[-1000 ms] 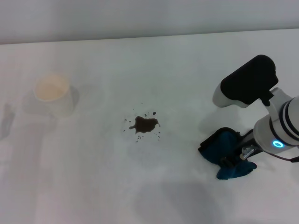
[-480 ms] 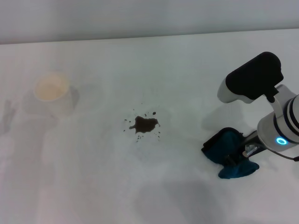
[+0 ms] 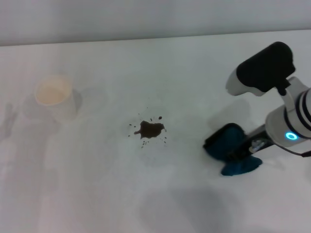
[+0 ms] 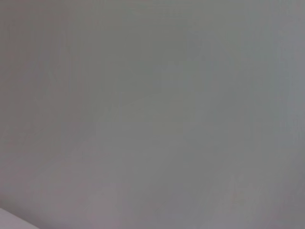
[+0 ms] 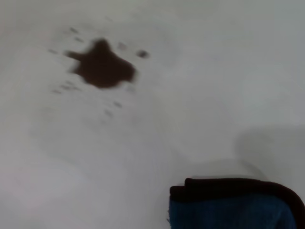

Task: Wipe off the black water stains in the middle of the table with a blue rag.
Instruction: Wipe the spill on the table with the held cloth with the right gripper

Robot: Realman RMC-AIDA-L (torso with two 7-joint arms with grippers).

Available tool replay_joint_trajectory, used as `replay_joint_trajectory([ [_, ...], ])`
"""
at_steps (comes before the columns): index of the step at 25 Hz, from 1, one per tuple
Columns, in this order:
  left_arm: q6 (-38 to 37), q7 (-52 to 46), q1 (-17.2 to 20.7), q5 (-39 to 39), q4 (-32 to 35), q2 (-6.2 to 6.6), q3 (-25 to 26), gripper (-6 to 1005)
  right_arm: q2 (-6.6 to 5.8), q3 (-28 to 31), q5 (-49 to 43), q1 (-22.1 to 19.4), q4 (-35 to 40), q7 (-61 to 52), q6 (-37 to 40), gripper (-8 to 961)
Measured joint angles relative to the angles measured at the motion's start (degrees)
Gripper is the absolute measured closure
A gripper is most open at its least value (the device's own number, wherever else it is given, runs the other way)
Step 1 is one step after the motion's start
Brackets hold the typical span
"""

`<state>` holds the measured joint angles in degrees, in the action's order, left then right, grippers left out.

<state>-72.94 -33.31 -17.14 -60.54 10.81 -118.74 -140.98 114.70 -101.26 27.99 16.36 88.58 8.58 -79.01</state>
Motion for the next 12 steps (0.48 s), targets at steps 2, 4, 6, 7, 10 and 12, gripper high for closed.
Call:
replay_joint_trajectory([
  [2,0.0,0.0,-0.1,0.0,0.0,0.05,0.0,123,0.09,-0.4,2.8,0.4,0.2,2.2,1.0,747],
  [4,0.0,0.0,-0.2,0.0,0.0,0.11,0.0,123,0.17,-0.7,6.0,0.9,0.2,4.2,2.3,748],
  [6,0.0,0.0,-0.5,0.1,-0.4,0.15,0.0,123,0.21,-1.0,8.0,1.3,0.2,5.6,3.9,749],
  [7,-0.1,0.0,-0.7,0.0,-0.8,0.14,0.0,123,0.22,-1.0,8.7,1.6,0.2,6.0,5.0,749],
  [10,-0.2,0.0,-1.0,-0.4,-1.5,-0.03,0.9,124,0.29,-0.4,10.5,3.7,-0.4,6.6,7.3,750],
  [12,-0.2,0.1,-1.1,-0.7,-1.5,-0.06,2.1,124,0.32,-0.3,10.7,4.2,-0.5,6.7,7.7,750],
])
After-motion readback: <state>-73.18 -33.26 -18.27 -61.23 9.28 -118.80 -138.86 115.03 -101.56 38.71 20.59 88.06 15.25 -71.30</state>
